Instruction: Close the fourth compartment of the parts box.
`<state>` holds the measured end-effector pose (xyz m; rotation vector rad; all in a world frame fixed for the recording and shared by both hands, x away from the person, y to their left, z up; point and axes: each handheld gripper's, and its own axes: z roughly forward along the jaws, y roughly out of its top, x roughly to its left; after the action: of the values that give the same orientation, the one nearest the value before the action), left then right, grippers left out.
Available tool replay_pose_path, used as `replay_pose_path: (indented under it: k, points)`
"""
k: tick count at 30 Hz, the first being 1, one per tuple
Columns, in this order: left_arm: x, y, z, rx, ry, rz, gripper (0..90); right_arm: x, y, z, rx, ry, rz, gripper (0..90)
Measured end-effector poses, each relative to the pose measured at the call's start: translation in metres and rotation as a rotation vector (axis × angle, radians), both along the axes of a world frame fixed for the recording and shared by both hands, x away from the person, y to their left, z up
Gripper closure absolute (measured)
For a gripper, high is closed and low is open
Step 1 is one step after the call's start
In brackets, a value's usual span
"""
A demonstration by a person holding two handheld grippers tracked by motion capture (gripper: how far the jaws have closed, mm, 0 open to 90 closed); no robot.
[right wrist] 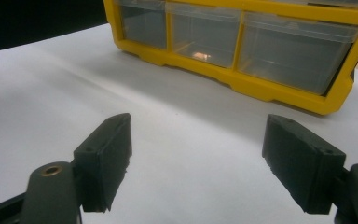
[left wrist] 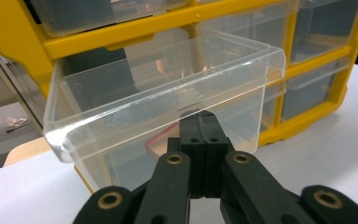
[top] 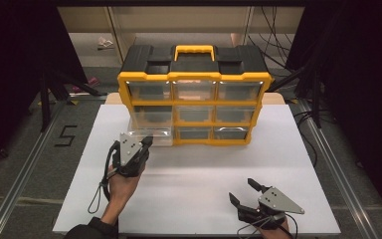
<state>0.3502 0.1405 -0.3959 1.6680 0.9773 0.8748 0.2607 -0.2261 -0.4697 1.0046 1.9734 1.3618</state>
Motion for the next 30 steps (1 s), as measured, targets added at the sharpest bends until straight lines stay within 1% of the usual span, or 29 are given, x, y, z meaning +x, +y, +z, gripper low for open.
replay_pose_path:
  k: [13, 30]
  points:
    - [0.012, -0.001, 0.001, -0.011, 0.003, 0.01, 90.0, 0.0, 0.0, 0.0, 0.001, -0.002, -0.001, 24.8]
    - [0.021, -0.001, 0.001, -0.017, 0.002, 0.019, 90.0, 0.0, 0.0, 0.0, 0.0, -0.002, -0.001, 24.8]
